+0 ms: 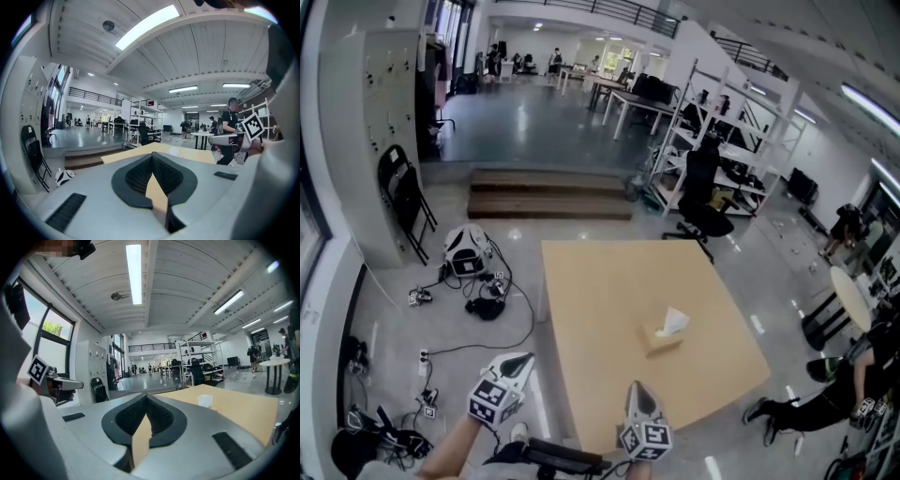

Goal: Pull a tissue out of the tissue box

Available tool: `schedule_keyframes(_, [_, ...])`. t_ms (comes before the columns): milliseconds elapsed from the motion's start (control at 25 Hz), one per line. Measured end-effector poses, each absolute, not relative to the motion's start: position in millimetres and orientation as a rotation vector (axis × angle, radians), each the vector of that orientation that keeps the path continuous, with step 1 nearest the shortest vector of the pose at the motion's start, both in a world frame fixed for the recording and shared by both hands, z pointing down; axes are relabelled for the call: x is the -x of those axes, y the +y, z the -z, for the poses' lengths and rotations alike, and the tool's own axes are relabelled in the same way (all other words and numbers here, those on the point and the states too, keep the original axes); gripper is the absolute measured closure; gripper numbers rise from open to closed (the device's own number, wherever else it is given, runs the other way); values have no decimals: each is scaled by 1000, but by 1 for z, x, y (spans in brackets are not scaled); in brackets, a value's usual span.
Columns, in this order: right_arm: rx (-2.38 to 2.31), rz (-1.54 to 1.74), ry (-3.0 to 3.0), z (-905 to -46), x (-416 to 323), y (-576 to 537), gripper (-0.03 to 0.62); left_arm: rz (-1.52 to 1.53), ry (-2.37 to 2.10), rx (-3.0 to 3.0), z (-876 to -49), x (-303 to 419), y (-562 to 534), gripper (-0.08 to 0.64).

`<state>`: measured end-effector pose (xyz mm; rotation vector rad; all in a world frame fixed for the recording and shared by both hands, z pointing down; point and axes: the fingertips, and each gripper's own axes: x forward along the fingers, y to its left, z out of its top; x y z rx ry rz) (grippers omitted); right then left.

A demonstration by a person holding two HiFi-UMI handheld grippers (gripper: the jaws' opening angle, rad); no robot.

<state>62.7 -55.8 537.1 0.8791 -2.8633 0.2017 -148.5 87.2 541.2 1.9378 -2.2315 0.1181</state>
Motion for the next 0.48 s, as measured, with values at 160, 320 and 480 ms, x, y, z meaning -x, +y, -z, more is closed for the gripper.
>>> schedule_keyframes(160, [-896,-202,-2858,-534,-26,-67,581,-122,-2216,-1956,-538,187,74,554])
schedule_keyframes(320, [-934,-194,-2853,-529,7,-79,581,-127,-2200,-1970,-536,224,59,554])
schedule_keyframes(480, [-958,-195,-2849,-528,34,-87,581,-126,-2182,-1987,-539,251,47,554])
